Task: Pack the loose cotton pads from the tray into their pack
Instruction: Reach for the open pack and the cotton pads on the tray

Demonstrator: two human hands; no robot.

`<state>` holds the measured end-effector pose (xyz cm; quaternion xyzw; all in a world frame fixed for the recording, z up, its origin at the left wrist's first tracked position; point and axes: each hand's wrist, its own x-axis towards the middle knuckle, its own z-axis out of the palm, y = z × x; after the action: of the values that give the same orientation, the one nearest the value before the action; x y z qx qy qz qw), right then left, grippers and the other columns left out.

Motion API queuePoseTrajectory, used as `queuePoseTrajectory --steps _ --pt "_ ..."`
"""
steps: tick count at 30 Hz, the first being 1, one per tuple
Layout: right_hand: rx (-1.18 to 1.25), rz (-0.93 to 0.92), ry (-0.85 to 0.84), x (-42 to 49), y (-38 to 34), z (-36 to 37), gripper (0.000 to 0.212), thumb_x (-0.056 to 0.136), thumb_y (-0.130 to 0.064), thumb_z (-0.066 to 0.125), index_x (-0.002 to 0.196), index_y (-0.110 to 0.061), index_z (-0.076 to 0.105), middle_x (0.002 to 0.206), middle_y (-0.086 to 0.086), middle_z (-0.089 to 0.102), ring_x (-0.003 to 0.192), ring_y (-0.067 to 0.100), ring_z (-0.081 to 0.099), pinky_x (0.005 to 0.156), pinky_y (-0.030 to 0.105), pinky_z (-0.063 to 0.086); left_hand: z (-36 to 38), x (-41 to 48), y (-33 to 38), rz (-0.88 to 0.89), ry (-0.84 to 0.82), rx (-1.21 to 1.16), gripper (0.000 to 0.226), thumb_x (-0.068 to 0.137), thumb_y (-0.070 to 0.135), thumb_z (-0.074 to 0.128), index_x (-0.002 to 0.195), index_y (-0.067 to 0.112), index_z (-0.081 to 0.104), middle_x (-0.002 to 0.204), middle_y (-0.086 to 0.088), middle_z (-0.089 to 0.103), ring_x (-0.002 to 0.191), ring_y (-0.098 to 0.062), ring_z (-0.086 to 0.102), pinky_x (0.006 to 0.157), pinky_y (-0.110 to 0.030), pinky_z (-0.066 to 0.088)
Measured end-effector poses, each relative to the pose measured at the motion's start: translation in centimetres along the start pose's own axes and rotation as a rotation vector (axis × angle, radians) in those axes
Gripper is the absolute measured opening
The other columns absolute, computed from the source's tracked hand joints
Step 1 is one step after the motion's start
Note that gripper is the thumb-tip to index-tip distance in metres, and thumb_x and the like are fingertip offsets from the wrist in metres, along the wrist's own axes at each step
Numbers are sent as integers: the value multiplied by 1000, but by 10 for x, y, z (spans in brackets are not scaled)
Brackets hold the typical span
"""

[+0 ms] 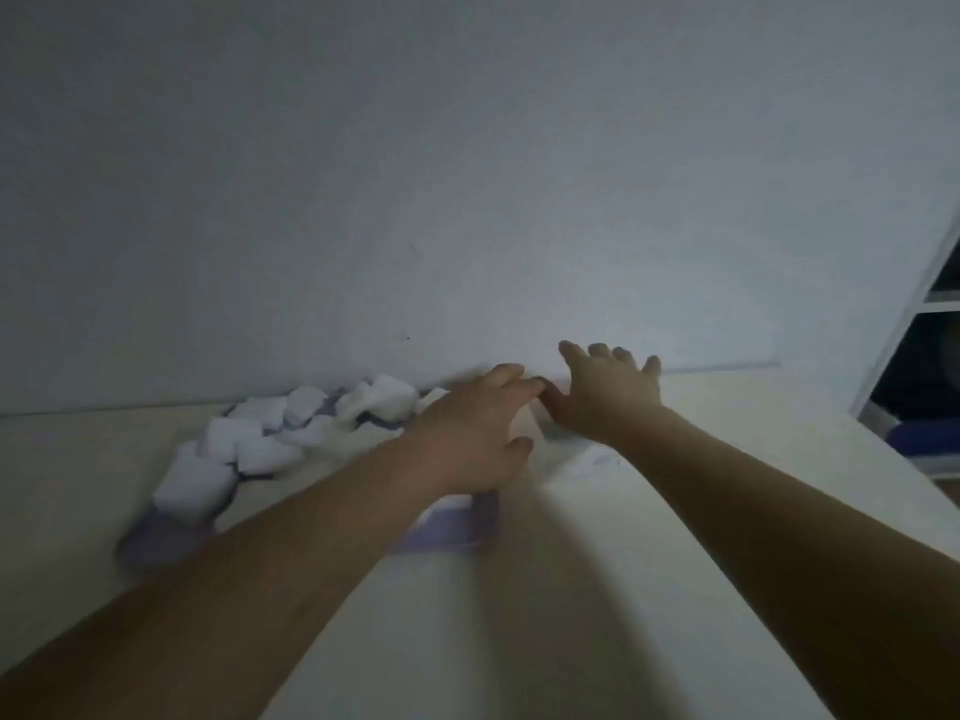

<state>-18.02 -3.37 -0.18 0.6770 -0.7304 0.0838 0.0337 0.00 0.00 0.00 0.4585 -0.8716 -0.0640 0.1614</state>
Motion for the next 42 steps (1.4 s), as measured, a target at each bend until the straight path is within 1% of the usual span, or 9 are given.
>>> queuePoseTrajectory --steps 6,12,17,21,27,33,37,40,42 --pt "167 186 175 -34 20 29 59 96 -62 31 129 -23 60 138 9 56 129 36 46 103 51 35 31 -12 26 -32 -88 20 79 95 42 59 161 33 17 170 -2 19 155 -26 19 126 -41 20" --pt "665 219 549 -29 27 57 36 96 -34 53 126 -21 65 137 2 56 118 28 57 89 36 47 51 17 19 -100 93 275 67 91 58 55 149 29 38 135 -2 44 119 -32 42 100 -45 44" --pt "965 302 535 -22 29 68 43 103 -42 46 140 -21 53 144 -4 54 124 18 57 95 24 36 57 45 9 -74 161 176 53 85 64 60 119 24 59 113 0 50 108 -25 49 85 -45 51" --pt "1067 365 515 -17 35 69 49 103 -46 40 147 -23 45 143 -3 58 128 21 56 106 34 40 66 52 -2 37 240 221 48 88 63 55 106 19 62 102 -2 57 98 -26 57 75 -42 51" --pt "1135 307 586 -19 39 70 39 110 -40 27 124 -18 56 124 -1 62 117 21 56 95 32 40 46 63 2 24 152 269 56 93 74 43 109 25 62 102 1 60 88 -26 62 68 -34 41" --pt "655 219 716 -30 28 63 53 104 -39 37 136 -3 59 147 17 50 140 33 41 118 53 30 -11 80 11 -196 255 41 41 93 64 54 99 25 66 96 3 69 85 -24 63 77 -36 53" --pt "603 -200 684 -52 12 60 29 96 -34 59 97 -14 79 105 5 69 99 26 63 83 41 52 -16 91 -4 -341 330 -337 34 92 33 69 122 21 60 120 2 63 101 -20 63 80 -27 48" --pt "476 -378 426 -62 -3 59 28 88 -46 63 101 -26 77 97 -6 70 88 21 65 71 35 52 -9 78 -19 -384 284 -405 64 89 23 71 147 21 45 147 -1 49 120 -24 59 98 -35 52" --pt "324 -371 359 -63 -7 62 29 86 -44 59 104 -28 76 94 -6 72 86 24 67 71 35 51 -4 61 -28 -367 233 -358 60 89 20 70 145 22 48 146 0 52 122 -22 60 102 -38 52"
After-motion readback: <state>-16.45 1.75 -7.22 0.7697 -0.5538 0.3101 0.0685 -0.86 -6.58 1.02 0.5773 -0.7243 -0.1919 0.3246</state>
